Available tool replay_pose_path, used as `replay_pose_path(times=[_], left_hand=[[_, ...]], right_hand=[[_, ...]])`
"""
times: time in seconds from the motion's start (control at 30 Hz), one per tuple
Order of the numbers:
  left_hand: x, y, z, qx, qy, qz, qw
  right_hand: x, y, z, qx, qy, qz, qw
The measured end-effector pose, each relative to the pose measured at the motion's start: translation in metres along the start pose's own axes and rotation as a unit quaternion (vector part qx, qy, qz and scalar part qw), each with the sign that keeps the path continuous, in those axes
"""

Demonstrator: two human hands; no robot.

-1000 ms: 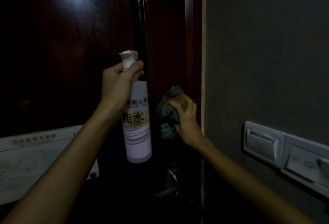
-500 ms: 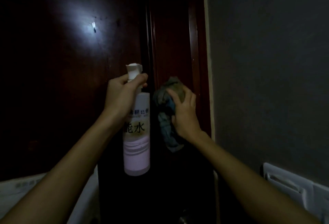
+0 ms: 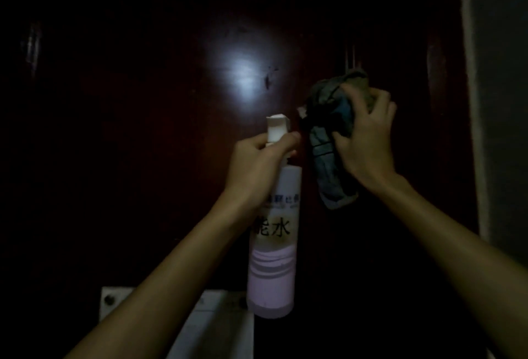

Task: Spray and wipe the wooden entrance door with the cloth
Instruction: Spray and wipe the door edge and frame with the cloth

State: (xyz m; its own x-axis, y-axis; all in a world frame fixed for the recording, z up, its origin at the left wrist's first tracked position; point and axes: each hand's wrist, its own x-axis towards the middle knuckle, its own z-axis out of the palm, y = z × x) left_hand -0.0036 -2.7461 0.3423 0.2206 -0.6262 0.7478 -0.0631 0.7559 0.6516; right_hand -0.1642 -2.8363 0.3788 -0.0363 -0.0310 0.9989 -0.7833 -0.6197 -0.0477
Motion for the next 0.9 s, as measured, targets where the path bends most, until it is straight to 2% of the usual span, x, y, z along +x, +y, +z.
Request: replay_pose_path(times=[0.17,0.27,0.57,0.77,0.9], left_hand=[[0.009,0.002,-0.054,0.047,0.032,0.041,0.998],[0.011,0.009,-0.088,0.04,0.053,0.038,0.997],[0.006,0.027,-0.244,0.036,0.088,-0.002,0.996],[-0.004,0.027,-0.36,0.119,0.102,0.024,0.987],[-0.017,0.015,-0.413,0.166,0.114,0.026,0.979]], right_hand=[[-0.015,-0.048,0.042,-0.068,-0.034,-0.003,0.997],[-0.027,-0.077,0.06,-0.091,-0.051,-0.06,0.993],[-0.045,-0.214,0.139,-0.086,-0.045,-0.058,0.994],[-0.047,-0.324,0.2,-0.062,-0.052,-0.093,0.992],[-0.059,-0.367,0.225,-0.064,-0.06,-0.102,0.991]])
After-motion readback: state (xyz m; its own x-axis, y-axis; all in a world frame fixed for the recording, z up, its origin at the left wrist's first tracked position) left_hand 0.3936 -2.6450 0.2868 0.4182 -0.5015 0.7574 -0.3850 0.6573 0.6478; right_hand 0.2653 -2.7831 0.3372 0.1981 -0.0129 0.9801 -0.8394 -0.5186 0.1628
